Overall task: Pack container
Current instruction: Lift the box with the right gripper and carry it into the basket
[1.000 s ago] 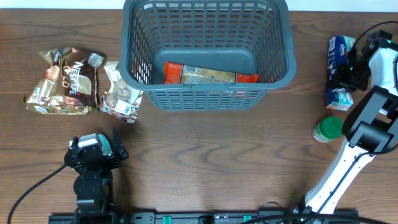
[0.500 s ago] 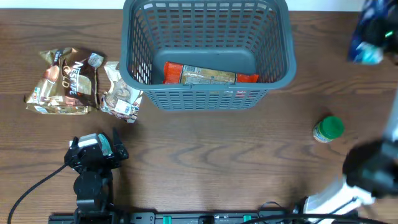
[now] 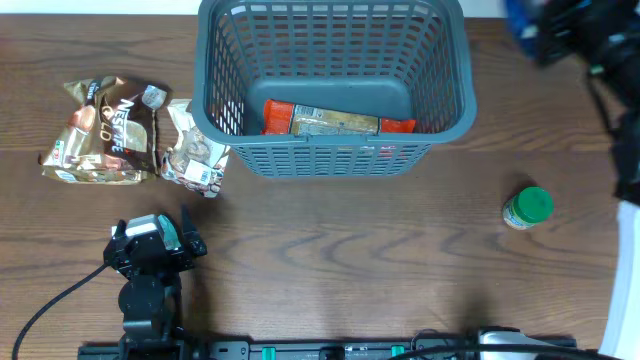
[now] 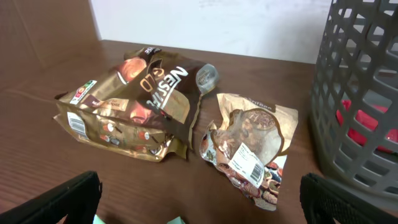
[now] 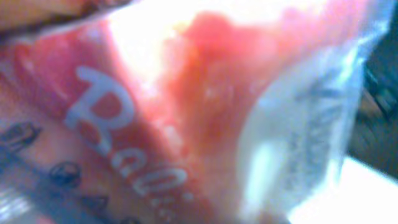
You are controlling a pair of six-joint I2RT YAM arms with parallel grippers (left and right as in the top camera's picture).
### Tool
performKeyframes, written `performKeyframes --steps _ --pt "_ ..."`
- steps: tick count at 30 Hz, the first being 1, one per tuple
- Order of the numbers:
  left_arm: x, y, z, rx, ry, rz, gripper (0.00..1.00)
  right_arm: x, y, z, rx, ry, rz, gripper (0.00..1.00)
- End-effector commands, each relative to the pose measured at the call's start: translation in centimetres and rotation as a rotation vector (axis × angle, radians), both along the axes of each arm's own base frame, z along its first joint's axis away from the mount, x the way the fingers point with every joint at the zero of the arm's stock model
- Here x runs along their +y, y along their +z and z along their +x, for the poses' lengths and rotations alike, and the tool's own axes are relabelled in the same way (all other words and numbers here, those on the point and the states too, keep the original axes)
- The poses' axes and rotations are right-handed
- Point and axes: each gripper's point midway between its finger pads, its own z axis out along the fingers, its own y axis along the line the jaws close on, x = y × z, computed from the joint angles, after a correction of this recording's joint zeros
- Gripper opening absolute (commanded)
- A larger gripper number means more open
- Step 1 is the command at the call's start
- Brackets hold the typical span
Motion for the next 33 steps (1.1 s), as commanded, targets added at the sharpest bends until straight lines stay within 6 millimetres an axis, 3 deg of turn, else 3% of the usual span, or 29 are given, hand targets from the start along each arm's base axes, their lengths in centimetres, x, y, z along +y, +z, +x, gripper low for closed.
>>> performKeyframes --steps 1,6,12,17,23,28,33 --pt "0.2 -1.3 0.0 0.030 0.008 0.010 0.99 3.9 -0.4 -0.3 -0.090 0.086 -0.184 0.01" --pt "0.2 -1.3 0.0 0.030 0.008 0.010 0.99 8.3 -3.8 0.8 -0.063 0.157 -0.326 0.01" --pt "0.2 -1.3 0.0 0.030 0.007 0.010 0.99 12.5 -10.9 3.4 0.036 0.232 -0.542 0.01" --pt "0.2 -1.3 0.0 0.030 0.008 0.010 0.98 12.8 -18.6 7.1 0.194 0.172 -0.724 0.01" --pt "0.2 -1.3 0.0 0.030 0.008 0.010 0.99 13.2 -27.3 10.3 0.384 0.184 -0.764 0.01" --pt "0.2 -1.3 0.0 0.030 0.008 0.010 0.99 12.8 -32.2 11.7 0.505 0.163 -0.745 0.01" --pt "0.2 -1.3 0.0 0.030 0.008 0.010 0.99 12.9 -35.0 12.1 0.568 0.170 -0.746 0.01"
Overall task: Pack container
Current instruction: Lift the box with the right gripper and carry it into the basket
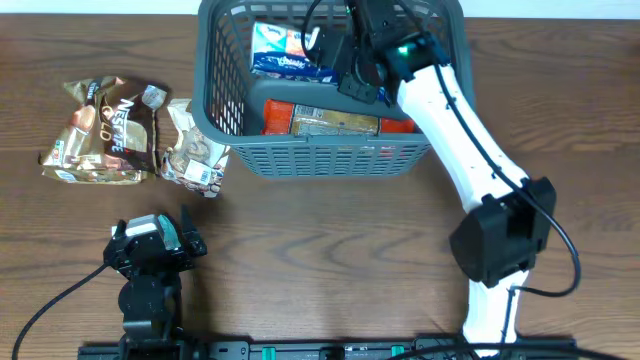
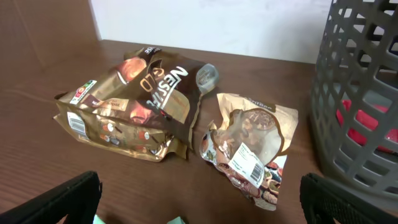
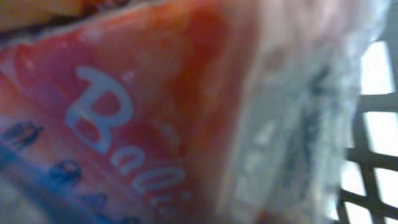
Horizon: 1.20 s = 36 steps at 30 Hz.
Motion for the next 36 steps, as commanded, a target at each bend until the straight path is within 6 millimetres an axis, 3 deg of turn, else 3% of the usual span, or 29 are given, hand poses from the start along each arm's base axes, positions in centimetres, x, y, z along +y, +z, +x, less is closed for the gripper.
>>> performKeyframes --steps 1,6,16,26,27,29,30,36 --pt "0.2 -1.3 0.0 0.030 0.008 0.010 0.99 -0.3 -0.4 0.6 0.012 -0.046 0.025 0.01" --pt "0.2 -1.3 0.0 0.030 0.008 0.010 0.99 -0.5 -1.8 1.1 0.042 -0.110 0.053 0.01" --pt "0.2 -1.3 0.0 0.030 0.008 0.010 0.98 -1.7 -2.1 1.5 0.058 -0.160 0.067 0.01" --pt "0.2 -1.3 0.0 0.030 0.008 0.010 0.98 -0.8 -2.3 0.7 0.093 -0.086 0.091 0.02" --pt "0.2 -1.3 0.0 0.030 0.008 0.010 0.98 -0.8 -2.3 0.7 0.093 -0.086 0.091 0.13" --pt "0.2 -1.3 0.0 0.030 0.008 0.010 0.98 -0.8 -2.3 0.7 0.093 -0.087 0.092 0.77" --pt "0.2 -1.3 0.0 0.030 0.008 0.010 0.99 -0.8 -2.3 0.7 0.092 -0.090 0.094 0.96" --pt "0.2 -1.3 0.0 0.030 0.008 0.010 0.98 -1.2 -0.3 2.4 0.021 -0.235 0.155 0.99"
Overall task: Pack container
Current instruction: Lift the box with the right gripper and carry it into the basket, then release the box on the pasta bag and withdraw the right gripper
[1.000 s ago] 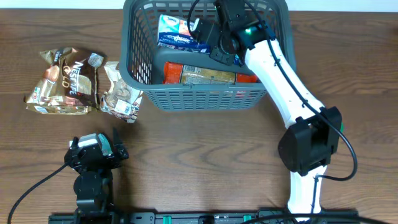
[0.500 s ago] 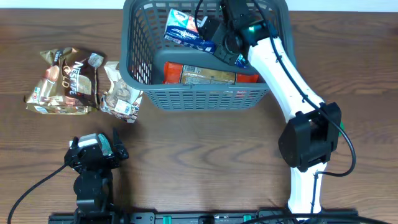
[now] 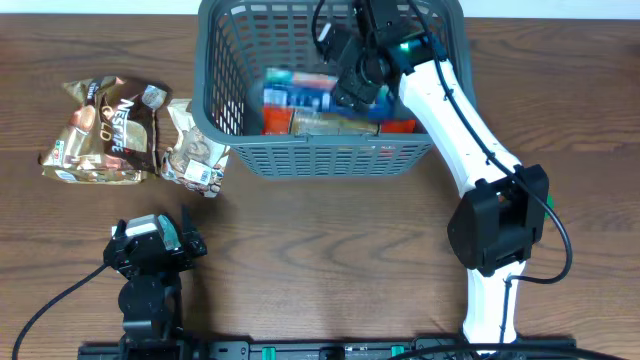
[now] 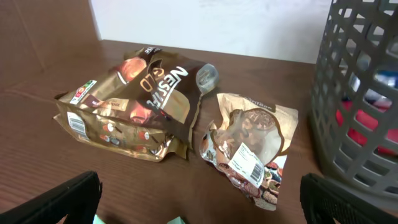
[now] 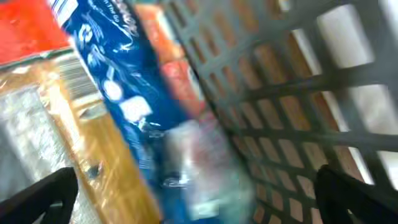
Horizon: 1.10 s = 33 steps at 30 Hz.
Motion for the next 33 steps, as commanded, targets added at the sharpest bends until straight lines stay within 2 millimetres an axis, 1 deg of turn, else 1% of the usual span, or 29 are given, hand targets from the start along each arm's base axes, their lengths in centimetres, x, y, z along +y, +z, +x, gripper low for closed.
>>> performKeyframes --steps 1,3,4,6,7,8,10,11,12,15,16,19,22,23,25,28,31,33 --pt "0.2 -1.3 0.0 0.030 0.008 0.010 0.99 -0.4 2.7 0.8 -0.046 -0.115 0.057 0.99" --pt "0.2 -1.3 0.0 0.030 0.008 0.010 0.99 -0.8 4.8 1.3 -0.086 -0.187 0.093 0.95" --pt "0.2 -1.3 0.0 0.030 0.008 0.010 0.99 -1.3 6.1 1.7 -0.117 -0.246 0.110 0.91" --pt "0.2 -1.3 0.0 0.030 0.008 0.010 0.99 -2.6 8.9 2.2 -0.180 -0.372 0.141 0.81" --pt "0.2 -1.3 0.0 0.030 0.008 0.010 0.99 -3.4 10.3 2.3 -0.209 -0.434 0.157 0.78" --pt "0.2 -1.3 0.0 0.030 0.008 0.010 0.98 -4.3 11.9 2.2 -0.238 -0.499 0.173 0.78" --pt "0.2 -1.3 0.0 0.030 0.008 0.010 0.99 -7.1 15.6 1.4 -0.289 -0.685 0.235 0.84" --pt "0.2 -1.3 0.0 0.030 0.008 0.010 0.99 -7.9 16.5 1.0 -0.297 -0.736 0.257 0.84" --pt "0.2 -1.3 0.0 0.030 0.008 0.010 0.98 -9.2 17.6 0.3 -0.301 -0.807 0.286 0.83" --pt "0.2 -1.3 0.0 0.030 0.008 0.010 0.99 -12.5 19.6 -1.8 -0.284 -0.973 0.365 0.81" --pt "0.2 -1.3 0.0 0.030 0.008 0.010 0.99 -13.6 19.9 -2.4 -0.276 -1.023 0.386 0.82" --pt "0.2 -1.3 0.0 0.030 0.008 0.010 0.99 -18.0 20.5 -4.9 -0.244 -1.196 0.425 0.84" --pt "0.2 -1.3 0.0 0.030 0.008 0.010 0.99 -22.1 20.1 -7.5 -0.195 -1.346 0.427 0.88" --pt "0.2 -1.3 0.0 0.030 0.008 0.010 0.99 -23.1 19.8 -8.3 -0.172 -1.375 0.423 0.88" --pt "0.2 -1.3 0.0 0.030 0.008 0.010 0.99 -24.7 19.1 -9.7 -0.113 -1.431 0.415 0.90" --pt "0.2 -1.3 0.0 0.030 0.008 0.010 0.99 -27.2 17.8 -11.8 -0.044 -1.526 0.367 0.95" --pt "0.2 -1.3 0.0 0.030 0.008 0.010 0.99 -29.0 17.0 -13.6 0.001 -1.599 0.327 0.99" --pt "0.2 -1.3 0.0 0.030 0.008 0.010 0.99 -29.7 16.8 -14.2 0.017 -1.623 0.311 0.99"
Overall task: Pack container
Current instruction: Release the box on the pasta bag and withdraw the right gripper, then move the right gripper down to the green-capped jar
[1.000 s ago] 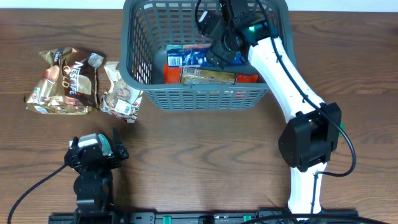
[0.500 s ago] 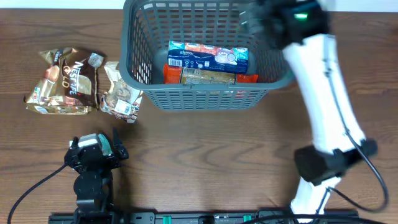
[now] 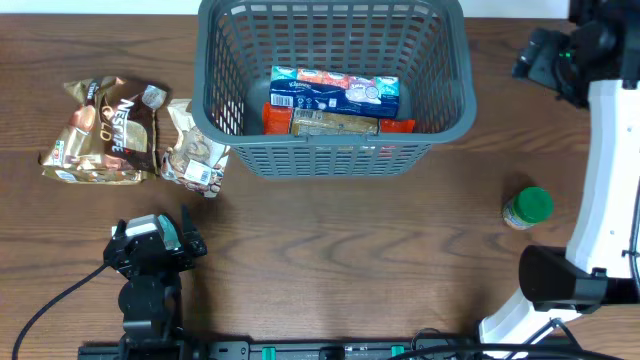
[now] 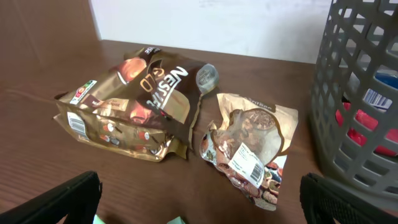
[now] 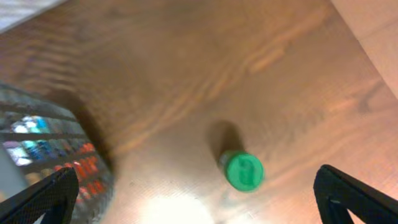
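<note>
The grey basket (image 3: 330, 152) stands at the back middle of the table. In it a blue pack (image 3: 335, 90) lies flat on a red and brown pack (image 3: 340, 124). My right gripper (image 3: 553, 58) hangs open and empty high over the table right of the basket; its wrist view looks down past the gripper (image 5: 196, 196) at a green-lidded jar (image 5: 244, 171) standing on the wood (image 3: 527, 208). My left gripper (image 3: 155, 242) rests open at the front left, facing a brown Nescafe bag (image 4: 134, 102) and a small snack bag (image 4: 249, 146).
The Nescafe bag (image 3: 105, 130) and snack bag (image 3: 195, 152) lie just left of the basket, the snack bag touching its wall (image 4: 354, 93). A cable runs from the left arm's base. The table's right edge (image 5: 373, 43) lies close to the right arm.
My right gripper was low inside the basket, open beside the blue pack. It is now outside, high to the right over the jar. The blue pack lies flat in the basket.
First the basket held only the red and brown pack, and my right gripper at the far right held a pack close to its camera. Then it held the blue pack over the basket, then stood open inside. Now the pack lies there. The left arm stayed still.
</note>
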You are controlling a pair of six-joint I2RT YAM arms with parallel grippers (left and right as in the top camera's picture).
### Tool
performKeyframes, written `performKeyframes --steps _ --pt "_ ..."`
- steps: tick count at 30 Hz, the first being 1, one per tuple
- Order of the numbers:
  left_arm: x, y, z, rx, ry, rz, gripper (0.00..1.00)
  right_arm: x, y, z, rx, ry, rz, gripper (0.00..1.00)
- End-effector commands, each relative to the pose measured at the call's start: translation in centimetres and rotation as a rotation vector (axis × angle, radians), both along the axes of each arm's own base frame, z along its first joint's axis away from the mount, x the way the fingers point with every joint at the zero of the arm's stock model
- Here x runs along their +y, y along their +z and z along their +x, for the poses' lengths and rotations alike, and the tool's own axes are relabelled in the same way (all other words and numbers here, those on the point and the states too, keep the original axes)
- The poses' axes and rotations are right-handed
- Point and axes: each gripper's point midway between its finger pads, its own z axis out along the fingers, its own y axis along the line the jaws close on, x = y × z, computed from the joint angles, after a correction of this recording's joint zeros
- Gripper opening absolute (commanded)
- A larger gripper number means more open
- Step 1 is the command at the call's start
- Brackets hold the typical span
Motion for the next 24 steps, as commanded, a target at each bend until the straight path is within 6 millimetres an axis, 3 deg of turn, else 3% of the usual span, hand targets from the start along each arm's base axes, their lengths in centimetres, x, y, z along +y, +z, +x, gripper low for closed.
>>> performKeyframes --steps 1,12,18,24 --pt "0.2 -1.3 0.0 0.030 0.008 0.010 0.99 -1.3 -0.1 -1.1 0.006 -0.080 0.028 0.99" --pt "0.2 -1.3 0.0 0.030 0.008 0.010 0.99 -1.0 0.1 -2.0 -0.003 -0.070 0.089 0.99" --pt "0.2 -1.3 0.0 0.030 0.008 0.010 0.99 -1.0 0.7 -4.8 -0.002 -0.077 0.074 0.99" --pt "0.2 -1.3 0.0 0.030 0.008 0.010 0.98 -1.6 -1.3 -8.2 0.083 -0.115 0.033 0.99"
